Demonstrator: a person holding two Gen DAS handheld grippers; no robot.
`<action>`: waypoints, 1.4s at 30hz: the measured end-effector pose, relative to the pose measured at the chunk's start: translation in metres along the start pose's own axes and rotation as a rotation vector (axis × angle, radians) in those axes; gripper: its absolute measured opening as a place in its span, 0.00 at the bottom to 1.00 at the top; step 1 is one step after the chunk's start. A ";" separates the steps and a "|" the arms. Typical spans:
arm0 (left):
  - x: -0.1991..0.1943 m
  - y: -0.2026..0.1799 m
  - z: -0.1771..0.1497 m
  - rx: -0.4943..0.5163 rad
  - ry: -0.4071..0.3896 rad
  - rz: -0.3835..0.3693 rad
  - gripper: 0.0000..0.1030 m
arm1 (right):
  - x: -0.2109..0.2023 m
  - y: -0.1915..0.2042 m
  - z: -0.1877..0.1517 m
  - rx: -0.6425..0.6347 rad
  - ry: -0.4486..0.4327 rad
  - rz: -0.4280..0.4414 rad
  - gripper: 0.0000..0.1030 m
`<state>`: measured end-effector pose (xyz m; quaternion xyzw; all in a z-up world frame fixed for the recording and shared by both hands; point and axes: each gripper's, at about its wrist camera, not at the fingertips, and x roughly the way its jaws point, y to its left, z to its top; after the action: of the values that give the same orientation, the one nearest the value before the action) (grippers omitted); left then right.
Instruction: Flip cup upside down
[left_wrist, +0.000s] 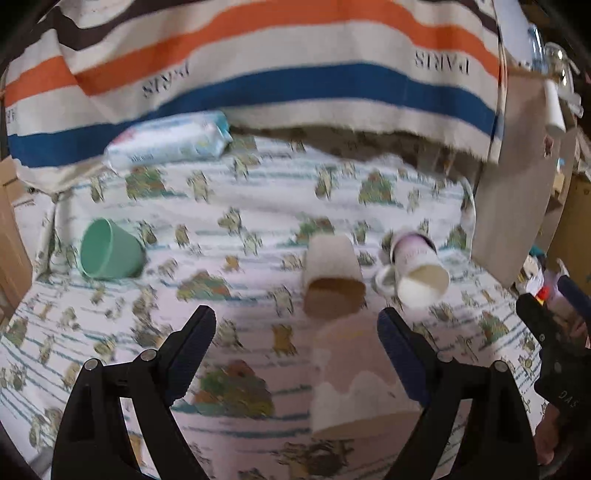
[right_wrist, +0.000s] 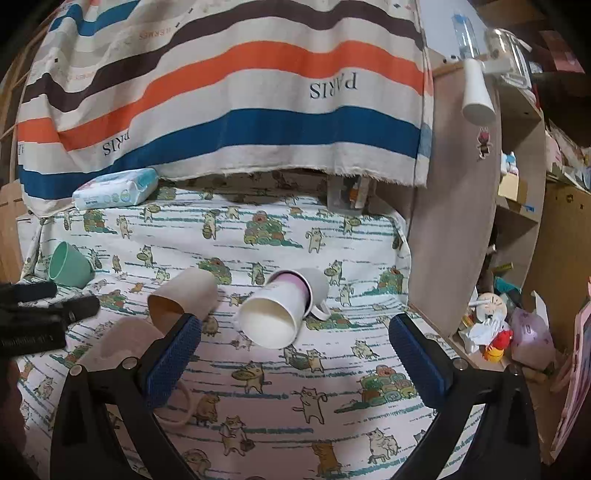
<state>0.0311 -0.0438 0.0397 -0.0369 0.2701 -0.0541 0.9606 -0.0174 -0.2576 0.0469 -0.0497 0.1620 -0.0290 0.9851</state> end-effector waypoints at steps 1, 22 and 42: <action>-0.003 0.005 0.001 0.000 -0.022 0.000 0.87 | -0.002 0.002 0.002 0.000 -0.007 0.004 0.99; -0.021 0.061 -0.033 0.033 -0.243 0.024 1.00 | 0.007 0.058 0.048 -0.010 0.081 0.063 0.99; -0.011 0.082 -0.040 -0.059 -0.217 0.063 1.00 | 0.136 0.100 0.042 0.184 0.804 0.346 0.98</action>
<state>0.0078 0.0371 0.0030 -0.0624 0.1672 -0.0118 0.9839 0.1290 -0.1649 0.0324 0.0813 0.5349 0.1050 0.8344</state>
